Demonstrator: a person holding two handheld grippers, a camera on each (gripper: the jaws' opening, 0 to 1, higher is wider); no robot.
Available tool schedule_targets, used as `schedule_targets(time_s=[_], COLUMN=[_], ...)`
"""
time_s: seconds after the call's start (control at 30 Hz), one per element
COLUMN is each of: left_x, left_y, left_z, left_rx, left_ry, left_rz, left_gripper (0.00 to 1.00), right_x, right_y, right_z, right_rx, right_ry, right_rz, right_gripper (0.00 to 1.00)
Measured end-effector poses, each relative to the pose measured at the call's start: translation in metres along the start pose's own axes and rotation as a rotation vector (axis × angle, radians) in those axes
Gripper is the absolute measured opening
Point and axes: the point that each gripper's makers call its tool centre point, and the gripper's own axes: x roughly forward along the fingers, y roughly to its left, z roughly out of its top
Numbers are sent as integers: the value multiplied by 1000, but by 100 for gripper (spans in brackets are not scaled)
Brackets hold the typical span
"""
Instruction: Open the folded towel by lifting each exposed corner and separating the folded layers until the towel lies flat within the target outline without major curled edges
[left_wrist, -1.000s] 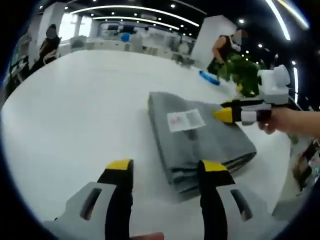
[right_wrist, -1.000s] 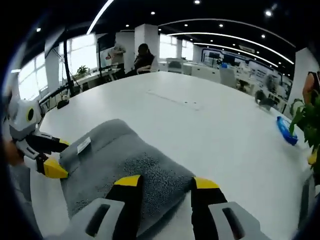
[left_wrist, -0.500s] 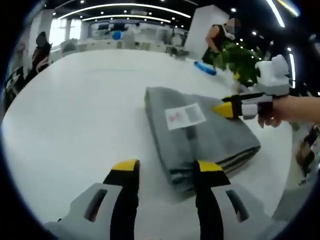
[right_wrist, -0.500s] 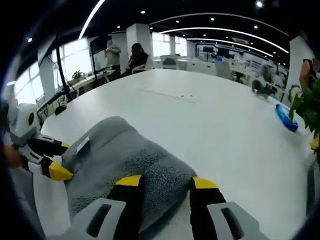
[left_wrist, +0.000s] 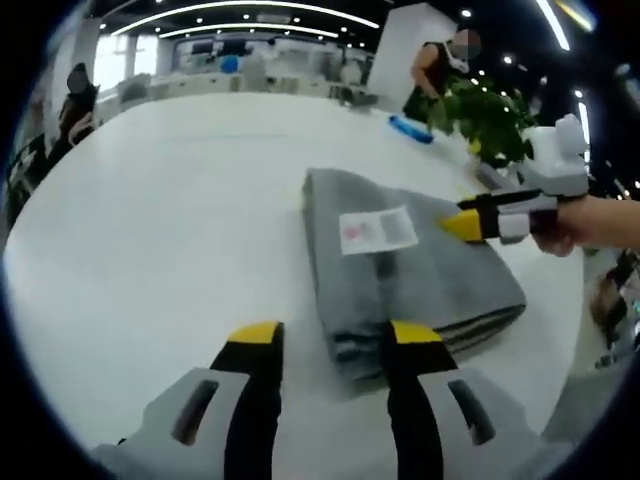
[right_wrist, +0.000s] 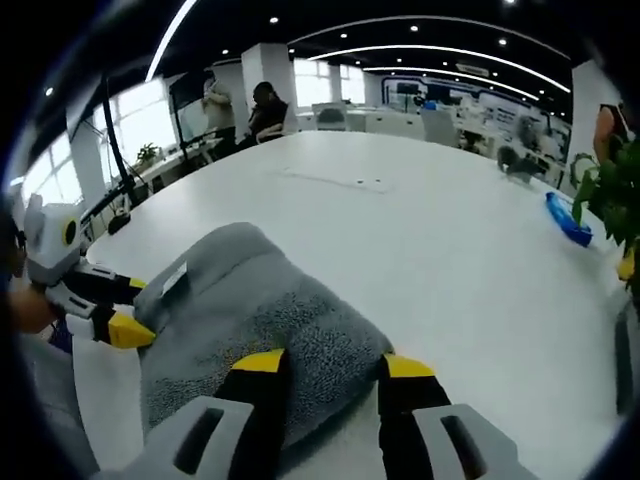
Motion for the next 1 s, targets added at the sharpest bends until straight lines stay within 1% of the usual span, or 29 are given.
schedule_targets(time_s=[0.03,0.07,0.1,0.2,0.23,0.33,0.37,0.47,0.57,0.63,0.87,1.0], left_x=[1,3,4,4,5,5,6,7,9,17,19,21], left_y=[0,2,2,3,4,5,6,19,29,39,44,46], left_z=[0,1,1,1,2,2,3,9,15,22,26,30], left_rx=[22,35,46,62,55,67,66,80,100,126,146,181], left_ry=[18,44,50,49,57,63,74,108,109,117,128,132], left_rz=[1,2,-5,-12,-13,-16,-20,-7,-8,-9,-20,-31], left_gripper=[41,42,42,43,43,45,45,46,47,47,47,47], right_x=[-1,-2,-3,-4,-6,-7,-9,-21,-27,-33,-40,-44], right_y=[-1,-2,0,0,1,1,2,8,12,19,31,36], right_z=[-1,-4,-5,-5,-8,-10,-12,-22,-29,-34,-41,-44], right_rx=[15,56,47,44,60,62,80,114,118,141,142,163], right_ry=[-14,-14,1,8,17,30,41,53,76,81,86,80], right_rz=[8,25,19,14,4,0,2,11,12,22,21,24], right_gripper=[33,33,33,33,32,32,32,32,31,31,31,30])
